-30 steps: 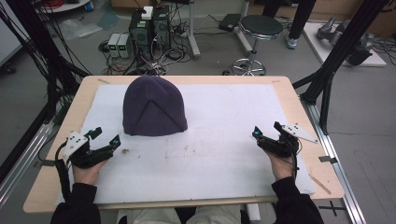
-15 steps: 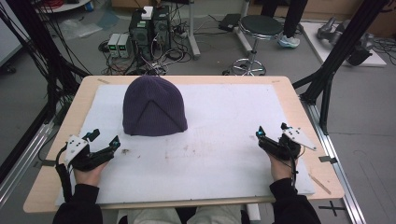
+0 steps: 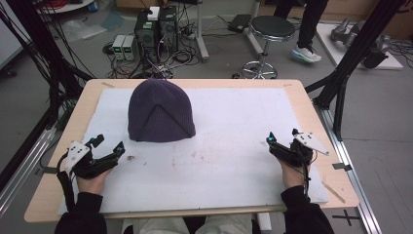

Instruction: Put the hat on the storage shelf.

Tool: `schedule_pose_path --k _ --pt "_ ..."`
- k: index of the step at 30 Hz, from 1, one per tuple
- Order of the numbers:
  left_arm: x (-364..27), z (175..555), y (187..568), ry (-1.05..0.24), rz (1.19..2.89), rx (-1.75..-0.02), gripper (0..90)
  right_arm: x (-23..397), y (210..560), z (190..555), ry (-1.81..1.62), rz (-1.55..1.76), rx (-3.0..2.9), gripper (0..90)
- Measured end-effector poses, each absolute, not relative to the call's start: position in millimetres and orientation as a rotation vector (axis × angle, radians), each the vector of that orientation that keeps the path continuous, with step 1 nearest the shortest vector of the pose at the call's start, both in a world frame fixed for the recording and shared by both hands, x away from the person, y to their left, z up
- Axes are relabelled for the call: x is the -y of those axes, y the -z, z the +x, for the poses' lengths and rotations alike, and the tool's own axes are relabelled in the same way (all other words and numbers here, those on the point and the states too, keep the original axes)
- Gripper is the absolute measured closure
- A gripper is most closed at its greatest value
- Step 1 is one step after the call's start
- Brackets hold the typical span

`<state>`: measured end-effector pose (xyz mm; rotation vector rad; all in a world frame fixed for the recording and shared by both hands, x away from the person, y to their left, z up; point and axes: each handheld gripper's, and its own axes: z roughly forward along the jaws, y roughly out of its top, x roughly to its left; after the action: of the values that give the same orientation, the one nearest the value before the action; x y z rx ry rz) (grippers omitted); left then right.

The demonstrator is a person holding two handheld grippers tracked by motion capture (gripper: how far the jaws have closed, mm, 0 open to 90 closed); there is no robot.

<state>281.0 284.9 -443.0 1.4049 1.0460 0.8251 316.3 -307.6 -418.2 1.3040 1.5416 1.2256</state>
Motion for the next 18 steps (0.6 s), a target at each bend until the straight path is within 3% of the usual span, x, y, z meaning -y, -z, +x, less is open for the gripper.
schedule_pose_path --k 18 --pt "-282.9 282.8 442.0 -0.817 1.400 -1.040 19.6 318.3 424.6 314.3 -1.274 1.346 -1.505 14.3"
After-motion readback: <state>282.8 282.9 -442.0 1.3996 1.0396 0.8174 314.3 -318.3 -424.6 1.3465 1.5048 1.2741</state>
